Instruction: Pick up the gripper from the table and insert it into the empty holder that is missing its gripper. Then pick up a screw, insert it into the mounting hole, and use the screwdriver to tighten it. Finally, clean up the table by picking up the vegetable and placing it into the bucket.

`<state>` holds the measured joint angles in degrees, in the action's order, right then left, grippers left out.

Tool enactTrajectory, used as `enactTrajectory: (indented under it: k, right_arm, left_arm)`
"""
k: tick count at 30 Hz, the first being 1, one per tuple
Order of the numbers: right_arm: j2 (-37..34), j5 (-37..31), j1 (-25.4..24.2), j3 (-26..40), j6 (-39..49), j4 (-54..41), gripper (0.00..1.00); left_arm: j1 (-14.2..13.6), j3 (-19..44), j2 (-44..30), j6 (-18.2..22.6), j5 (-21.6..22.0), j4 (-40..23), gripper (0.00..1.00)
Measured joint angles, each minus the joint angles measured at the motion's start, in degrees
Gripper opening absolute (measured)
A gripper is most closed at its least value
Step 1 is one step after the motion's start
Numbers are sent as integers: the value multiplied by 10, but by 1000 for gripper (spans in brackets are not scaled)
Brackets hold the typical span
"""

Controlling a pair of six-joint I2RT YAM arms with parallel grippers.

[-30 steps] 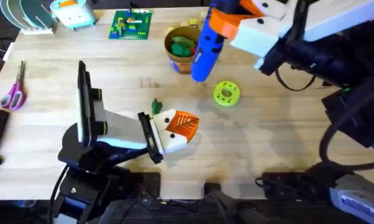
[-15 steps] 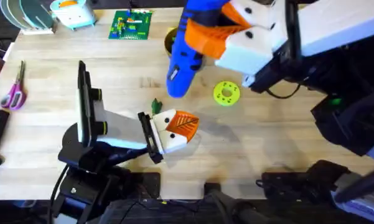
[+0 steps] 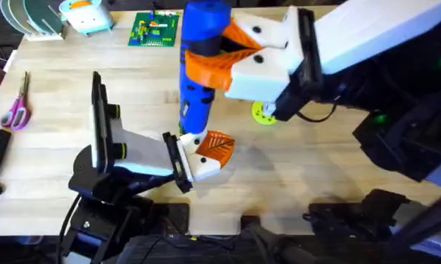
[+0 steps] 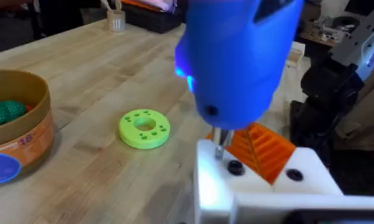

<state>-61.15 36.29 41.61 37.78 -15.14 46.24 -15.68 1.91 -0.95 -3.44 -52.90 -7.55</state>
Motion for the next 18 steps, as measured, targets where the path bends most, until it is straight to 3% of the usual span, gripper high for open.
enactTrajectory:
  k: [12, 18]
  right_arm:
    - [-9, 4, 7, 10, 0, -6, 27]
    - [-9, 17, 8, 58, 2, -102, 27]
  left_arm:
    - [0, 0, 0, 0, 0, 0, 15]
    - [0, 0, 0, 0, 0, 0, 15]
